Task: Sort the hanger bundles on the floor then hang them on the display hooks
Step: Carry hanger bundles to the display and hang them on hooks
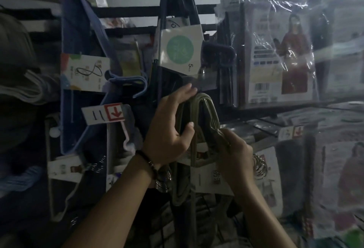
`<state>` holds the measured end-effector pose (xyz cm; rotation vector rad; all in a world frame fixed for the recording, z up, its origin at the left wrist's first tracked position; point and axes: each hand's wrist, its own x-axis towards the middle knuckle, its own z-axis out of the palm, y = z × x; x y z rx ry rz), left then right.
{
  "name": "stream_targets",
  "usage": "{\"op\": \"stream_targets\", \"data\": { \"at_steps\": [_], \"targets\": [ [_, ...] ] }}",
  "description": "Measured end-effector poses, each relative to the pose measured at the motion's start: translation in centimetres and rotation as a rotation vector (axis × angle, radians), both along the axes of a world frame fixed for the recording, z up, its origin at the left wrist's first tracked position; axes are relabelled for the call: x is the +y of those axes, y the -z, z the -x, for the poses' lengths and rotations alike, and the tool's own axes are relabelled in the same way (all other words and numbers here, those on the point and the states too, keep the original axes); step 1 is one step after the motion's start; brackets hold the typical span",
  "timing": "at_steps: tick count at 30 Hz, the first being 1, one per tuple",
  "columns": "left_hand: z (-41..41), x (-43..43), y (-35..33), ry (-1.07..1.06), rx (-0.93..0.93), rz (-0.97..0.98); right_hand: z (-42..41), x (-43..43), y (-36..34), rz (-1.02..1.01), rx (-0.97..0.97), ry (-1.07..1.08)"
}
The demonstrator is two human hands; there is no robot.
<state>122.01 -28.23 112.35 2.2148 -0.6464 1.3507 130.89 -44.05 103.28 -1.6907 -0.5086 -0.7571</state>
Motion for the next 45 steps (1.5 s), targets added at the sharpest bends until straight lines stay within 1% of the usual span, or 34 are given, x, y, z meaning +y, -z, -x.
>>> {"op": "stream_targets", "data": {
  "at_steps": [4, 7, 10, 15, 18, 21, 22, 26, 29, 31, 34, 35, 38, 40, 41, 43, 45],
  "targets": [
    [-0.3, 0.1, -0.5, -0.109, -0.045, -0.086, -0.9, 0.2, 0.5, -0.007, 0.038, 0.01],
    [-0.4, 0.0, -0.8, -0.146, -0.049, -0.158, -1.4, 0.5, 0.1, 0.011, 0.031, 0.018],
    [-0.5, -0.1, -0.9, -0.161, -0.047, -0.156, -2.1, 0.5, -0.5, 0.044, 0.055, 0.028],
    [-0.5, 0.1, -0.8, -0.151, -0.012, -0.157, -3.1, 0.6, -0.5, 0.088, 0.162, 0.005],
    [-0.5, 0.5, -0.9, -0.156, 0.02, -0.178, -3.7, 1.4, -1.5, 0.179, 0.185, 0.038],
    [-0.4, 0.8, -0.9, -0.17, 0.043, -0.209, -5.4, 3.3, -2.7, 0.375, 0.169, 0.161],
    [-0.3, 0.9, -0.9, -0.177, 0.051, -0.215, -6.0, 4.0, -2.7, 0.397, 0.159, 0.178],
    [-0.2, 1.0, -0.8, -0.221, 0.064, -0.268, -8.7, 6.8, -0.4, 0.339, 0.099, 0.091],
    [-0.1, 1.1, -0.7, -0.25, 0.059, -0.311, -9.7, 7.4, 0.6, 0.382, -0.015, 0.133],
    [0.2, 1.0, -0.7, -0.263, 0.066, -0.331, -9.8, 7.6, 0.7, 0.413, -0.018, 0.148],
    [1.2, 0.9, -0.9, -0.315, 0.065, -0.38, -8.6, 7.6, 1.0, 0.401, 0.043, 0.175],
    [1.7, 0.9, -0.8, -0.334, 0.063, -0.386, -7.7, 7.5, 1.3, 0.355, 0.022, 0.167],
    [4.4, 1.4, 0.3, -0.375, 0.08, -0.322, -3.5, 6.5, 2.7, 0.101, -0.03, 0.124],
    [6.8, 2.3, 2.1, -0.401, 0.14, -0.263, 0.1, 6.1, 4.1, 0.019, -0.075, 0.113],
    [8.1, 3.0, 3.3, -0.416, 0.186, -0.233, 1.7, 6.2, 5.1, 0.004, -0.104, 0.087],
    [11.6, 4.4, 6.1, -0.464, 0.302, -0.171, 5.1, 7.1, 6.6, 0.034, -0.138, -0.034],
    [15.9, 6.0, 8.9, -0.55, 0.455, -0.114, 8.7, 8.5, 7.8, 0.153, -0.141, -0.181]
  ]
}}
